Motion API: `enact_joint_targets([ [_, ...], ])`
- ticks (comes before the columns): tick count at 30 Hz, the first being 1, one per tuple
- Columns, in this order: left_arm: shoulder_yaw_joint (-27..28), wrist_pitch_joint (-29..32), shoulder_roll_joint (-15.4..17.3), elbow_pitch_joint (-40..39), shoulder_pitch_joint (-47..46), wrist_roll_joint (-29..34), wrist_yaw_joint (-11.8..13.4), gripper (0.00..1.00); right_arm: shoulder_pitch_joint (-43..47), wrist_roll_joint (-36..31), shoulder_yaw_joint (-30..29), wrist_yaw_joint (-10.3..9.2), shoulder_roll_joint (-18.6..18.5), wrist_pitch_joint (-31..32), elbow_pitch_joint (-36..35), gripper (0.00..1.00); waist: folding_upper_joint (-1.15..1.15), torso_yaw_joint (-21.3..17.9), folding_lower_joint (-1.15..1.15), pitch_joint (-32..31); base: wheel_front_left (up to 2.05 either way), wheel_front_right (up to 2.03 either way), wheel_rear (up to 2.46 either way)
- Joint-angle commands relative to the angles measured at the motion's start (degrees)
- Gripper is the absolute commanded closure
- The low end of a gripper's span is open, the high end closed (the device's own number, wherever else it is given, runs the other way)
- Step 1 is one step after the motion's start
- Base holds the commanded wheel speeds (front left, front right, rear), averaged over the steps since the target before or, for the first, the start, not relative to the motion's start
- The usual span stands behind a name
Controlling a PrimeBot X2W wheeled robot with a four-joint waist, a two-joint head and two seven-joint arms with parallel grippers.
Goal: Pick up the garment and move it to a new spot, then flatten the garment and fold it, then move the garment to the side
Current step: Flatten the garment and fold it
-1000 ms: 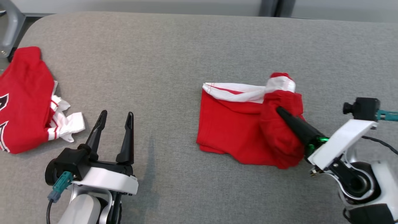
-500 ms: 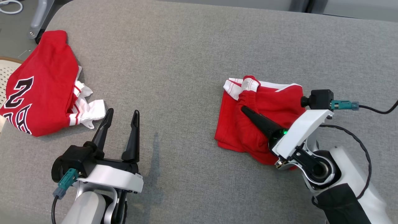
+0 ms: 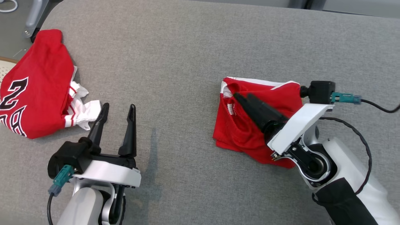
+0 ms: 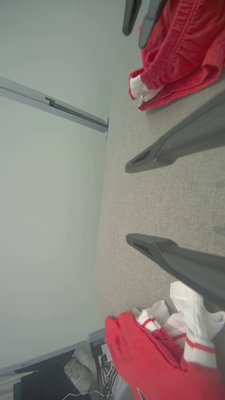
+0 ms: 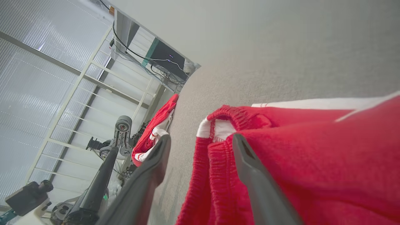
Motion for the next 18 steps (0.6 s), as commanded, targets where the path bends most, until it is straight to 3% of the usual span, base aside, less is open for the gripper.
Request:
enact_joint_targets([
  [1,0.82,-0.32,0.37,-0.18,-0.41,0.55,0.13,0.00,-0.96,-1.19,1.06,0.01,-1.42,-2.90,-1.18,0.00,0.00,-0.65,0.00,-0.34,0.00,0.00,0.00],
  [6,2.27,-0.31,0.65,-0.75,0.40,0.88,0.59,0.00,-1.29,-5.80,2.07,0.01,-4.28,-12.40,-2.77,0.00,0.00,-2.39,0.00,-1.08,0.00,0.00,0.00],
  [12,3.37,-0.32,1.14,-1.24,1.22,1.15,1.12,0.00,0.51,-12.46,-0.91,0.01,-7.06,-23.15,-1.78,0.00,0.00,-4.91,0.00,-2.10,0.00,0.00,0.00],
  [18,3.89,-0.30,1.72,-1.57,2.46,1.02,1.50,0.00,3.54,-18.46,-6.39,0.01,-8.52,-27.15,-1.33,0.00,0.00,-6.85,0.00,-3.08,0.00,0.00,0.00],
])
